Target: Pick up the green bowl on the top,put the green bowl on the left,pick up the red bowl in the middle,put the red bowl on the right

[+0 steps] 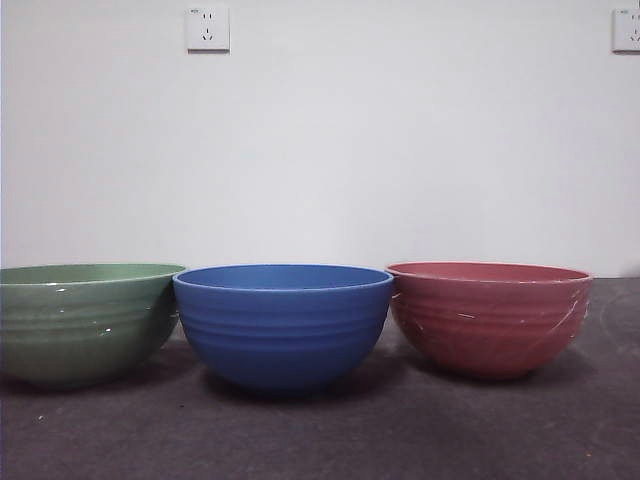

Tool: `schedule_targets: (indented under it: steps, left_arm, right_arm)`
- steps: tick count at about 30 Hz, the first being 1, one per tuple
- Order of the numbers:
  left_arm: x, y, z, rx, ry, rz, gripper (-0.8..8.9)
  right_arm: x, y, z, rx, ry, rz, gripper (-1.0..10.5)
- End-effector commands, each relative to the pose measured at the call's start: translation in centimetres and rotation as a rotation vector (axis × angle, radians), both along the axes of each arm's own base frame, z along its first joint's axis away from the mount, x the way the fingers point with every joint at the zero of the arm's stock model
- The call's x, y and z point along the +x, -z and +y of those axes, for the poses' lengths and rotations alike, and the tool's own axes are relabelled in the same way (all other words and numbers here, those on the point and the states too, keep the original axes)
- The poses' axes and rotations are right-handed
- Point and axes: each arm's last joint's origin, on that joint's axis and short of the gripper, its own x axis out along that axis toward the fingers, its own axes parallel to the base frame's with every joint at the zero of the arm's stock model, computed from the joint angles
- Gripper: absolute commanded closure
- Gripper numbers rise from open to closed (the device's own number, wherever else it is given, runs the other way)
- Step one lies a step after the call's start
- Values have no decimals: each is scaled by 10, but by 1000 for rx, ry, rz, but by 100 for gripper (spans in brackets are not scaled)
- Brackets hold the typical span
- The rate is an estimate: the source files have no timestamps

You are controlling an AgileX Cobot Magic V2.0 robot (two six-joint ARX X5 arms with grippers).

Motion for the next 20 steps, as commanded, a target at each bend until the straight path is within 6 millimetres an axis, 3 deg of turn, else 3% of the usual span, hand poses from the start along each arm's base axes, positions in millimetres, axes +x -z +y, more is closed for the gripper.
schedule_targets:
  steps: [1, 9, 16, 20]
  left_arm:
    - [2, 3, -1, 13, 4, 13, 817]
    - [3, 5, -2, 23, 12, 34, 817]
    - [-53, 4, 19, 0, -74, -77, 816]
    - [-63, 21, 27, -24, -176, -182, 817]
  right_arm:
    - [0, 2, 0, 14, 9, 16, 945]
    - [-1, 4, -1, 2, 29, 33, 945]
    - [-1, 4, -1, 2, 28, 33, 945]
    - [-1, 4, -1, 2, 27, 33, 945]
